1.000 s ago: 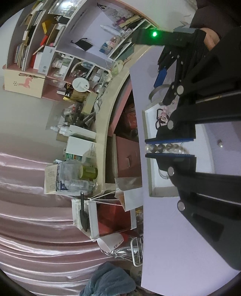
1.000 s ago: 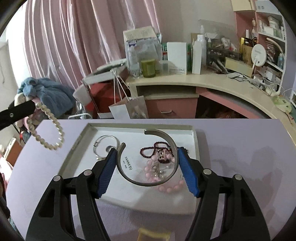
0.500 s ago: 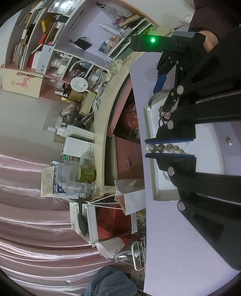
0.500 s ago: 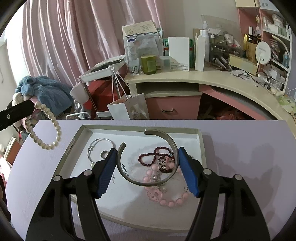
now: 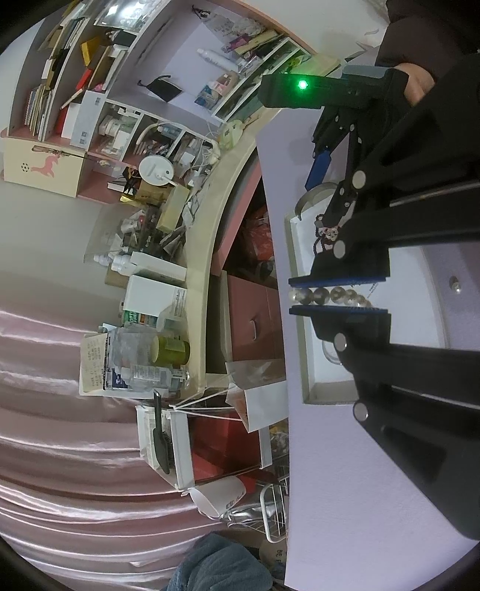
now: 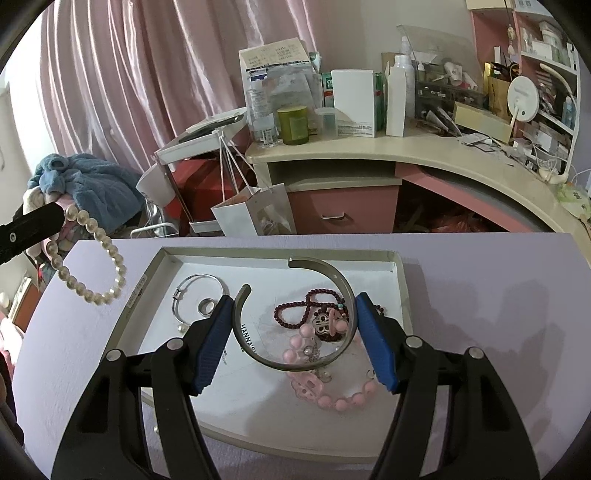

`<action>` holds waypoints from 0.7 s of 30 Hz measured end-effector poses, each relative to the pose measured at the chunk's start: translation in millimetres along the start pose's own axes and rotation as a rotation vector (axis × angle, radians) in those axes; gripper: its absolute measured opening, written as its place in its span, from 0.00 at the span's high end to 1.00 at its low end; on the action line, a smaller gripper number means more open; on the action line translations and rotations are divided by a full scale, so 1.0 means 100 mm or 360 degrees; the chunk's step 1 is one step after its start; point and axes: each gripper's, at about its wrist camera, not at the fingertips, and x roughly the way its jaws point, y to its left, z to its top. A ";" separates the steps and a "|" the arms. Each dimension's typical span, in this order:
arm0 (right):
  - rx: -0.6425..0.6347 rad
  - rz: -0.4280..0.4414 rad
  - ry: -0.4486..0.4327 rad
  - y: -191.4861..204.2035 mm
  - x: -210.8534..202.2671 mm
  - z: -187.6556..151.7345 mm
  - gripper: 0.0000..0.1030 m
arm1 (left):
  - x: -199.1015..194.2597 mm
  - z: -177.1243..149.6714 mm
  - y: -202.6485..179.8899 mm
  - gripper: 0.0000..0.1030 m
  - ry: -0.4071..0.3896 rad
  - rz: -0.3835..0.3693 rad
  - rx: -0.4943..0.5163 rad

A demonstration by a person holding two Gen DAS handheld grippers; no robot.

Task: Organize jewelry
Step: 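Carry the silver cuff and pearl bracelet over the tray with both grippers, then open the right gripper to drop the cuff while the left gripper releases the pearl bracelet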

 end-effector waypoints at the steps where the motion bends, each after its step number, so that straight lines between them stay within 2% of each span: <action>1: 0.0001 0.0000 0.0001 0.00 0.00 0.00 0.34 | 0.00 0.00 0.00 0.91 0.0000 0.0000 0.0001; 12: -0.0001 -0.0003 0.0057 0.01 0.10 -0.06 0.33 | 0.07 -0.08 -0.06 0.91 0.0015 0.0000 -0.0006; 14: 0.0010 0.0022 0.0072 0.01 0.11 -0.08 0.30 | 0.07 -0.09 -0.06 0.91 0.0017 -0.0001 -0.0005; 15: 0.0016 0.0032 0.0066 0.01 0.09 -0.08 0.20 | 0.07 -0.12 -0.07 0.91 0.0018 -0.0003 -0.0006; 16: 0.0021 0.0039 0.0051 0.00 0.06 -0.08 0.18 | 0.08 -0.12 -0.07 0.91 0.0018 -0.0001 -0.0006; 21: 0.0051 0.0016 0.0000 -0.07 -0.05 -0.05 0.18 | 0.08 -0.10 -0.07 0.91 0.0018 -0.0003 -0.0007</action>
